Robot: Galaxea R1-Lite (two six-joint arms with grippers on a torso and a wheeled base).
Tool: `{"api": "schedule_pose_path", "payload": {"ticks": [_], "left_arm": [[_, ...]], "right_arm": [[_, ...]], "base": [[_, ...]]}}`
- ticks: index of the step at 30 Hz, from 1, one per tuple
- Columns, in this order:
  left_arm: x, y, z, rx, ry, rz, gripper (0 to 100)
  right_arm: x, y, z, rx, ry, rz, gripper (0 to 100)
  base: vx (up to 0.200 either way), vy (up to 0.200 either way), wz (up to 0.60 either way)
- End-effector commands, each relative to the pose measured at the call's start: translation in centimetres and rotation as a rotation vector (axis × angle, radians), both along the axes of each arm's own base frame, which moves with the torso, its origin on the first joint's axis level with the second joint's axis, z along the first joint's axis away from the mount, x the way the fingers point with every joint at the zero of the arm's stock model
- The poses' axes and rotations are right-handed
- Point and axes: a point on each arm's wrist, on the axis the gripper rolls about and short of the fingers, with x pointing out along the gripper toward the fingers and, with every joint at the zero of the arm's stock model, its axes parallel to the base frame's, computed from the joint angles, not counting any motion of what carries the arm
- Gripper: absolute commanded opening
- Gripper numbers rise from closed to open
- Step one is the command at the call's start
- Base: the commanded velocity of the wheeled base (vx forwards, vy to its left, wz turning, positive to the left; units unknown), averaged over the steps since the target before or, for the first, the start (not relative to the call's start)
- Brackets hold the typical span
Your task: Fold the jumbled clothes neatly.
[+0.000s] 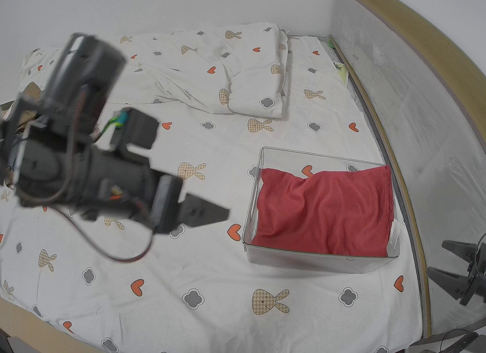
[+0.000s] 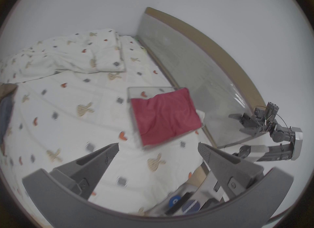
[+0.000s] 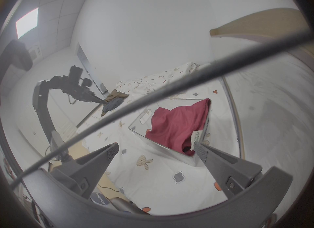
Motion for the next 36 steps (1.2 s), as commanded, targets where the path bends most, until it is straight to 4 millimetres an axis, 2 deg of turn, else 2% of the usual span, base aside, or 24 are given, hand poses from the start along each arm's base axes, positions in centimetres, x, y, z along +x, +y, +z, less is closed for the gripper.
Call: {"api": "schedule_pose_path", "payload": {"ticks": [1, 4, 5, 6, 9, 13, 16, 19, 25, 32, 33, 34, 35, 36], "left_arm": [[-13.6, 13.3, -4.4, 0.129, -0.042, 0.326, 100], [-15.8, 15.1, -7.0, 0.134, -0.023, 0.445, 100], [-15.8, 15.1, -7.0, 0.134, -0.023, 0.445, 100], [-17.3, 15.9, -8.9, 0.131, -0.023, 0.497, 100], [-18.6, 16.4, -10.2, 0.114, -0.035, 0.518, 100], [-19.9, 16.8, -11.2, 0.049, -0.051, 0.545, 100], [-20.8, 16.9, -11.1, -0.047, -0.095, 0.524, 100], [-21.0, 17.0, -11.1, -0.067, -0.106, 0.510, 100], [-22.1, 17.3, -12.5, -0.131, -0.211, 0.508, 100], [-22.7, 17.4, -13.8, -0.157, -0.262, 0.520, 100], [-23.0, 17.5, -14.2, -0.168, -0.282, 0.522, 100], [-23.0, 17.5, -14.3, -0.171, -0.286, 0.522, 100], [-23.2, 17.6, -14.5, -0.176, -0.296, 0.522, 100], [-23.2, 17.6, -14.5, -0.176, -0.296, 0.522, 100]], "right_arm": [[-6.8, 0.2, -6.4, -0.123, -0.187, -0.166, 100], [-8.3, 0.5, -6.9, -0.126, -0.232, -0.181, 100], [-8.3, 0.5, -6.9, -0.126, -0.232, -0.181, 100], [-8.7, 0.6, -7.0, -0.134, -0.267, -0.183, 100], [-8.7, 0.6, -7.0, -0.127, -0.260, -0.179, 100], [-8.7, 0.6, -7.0, -0.100, -0.246, -0.150, 100], [-8.9, 0.4, -7.0, -0.020, -0.213, -0.030, 100], [-9.1, 0.2, -6.9, -0.001, -0.216, 0.092, 100], [-9.7, 0.2, -7.2, -0.048, -0.331, 0.058, 100], [-9.4, -0.2, -7.3, -0.136, -0.365, -0.129, 100], [-9.3, -0.5, -7.3, -0.160, -0.354, -0.284, 100], [-9.3, -0.6, -7.3, -0.164, -0.350, -0.323, 100], [-9.2, -0.8, -7.3, -0.177, -0.340, -0.439, 100], [-9.2, -0.8, -7.3, -0.177, -0.340, -0.439, 100]], "base": [[0.000, 0.000, 0.00], [0.000, 0.000, 0.00], [0.000, 0.000, 0.00], [0.000, 0.000, 0.00], [0.000, 0.000, 0.00], [0.000, 0.000, 0.00], [0.000, 0.000, 0.00], [0.000, 0.000, 0.00], [0.000, 0.000, 0.00], [0.000, 0.000, 0.00], [0.000, 0.000, 0.00], [0.000, 0.000, 0.00], [0.000, 0.000, 0.00], [0.000, 0.000, 0.00]]}}
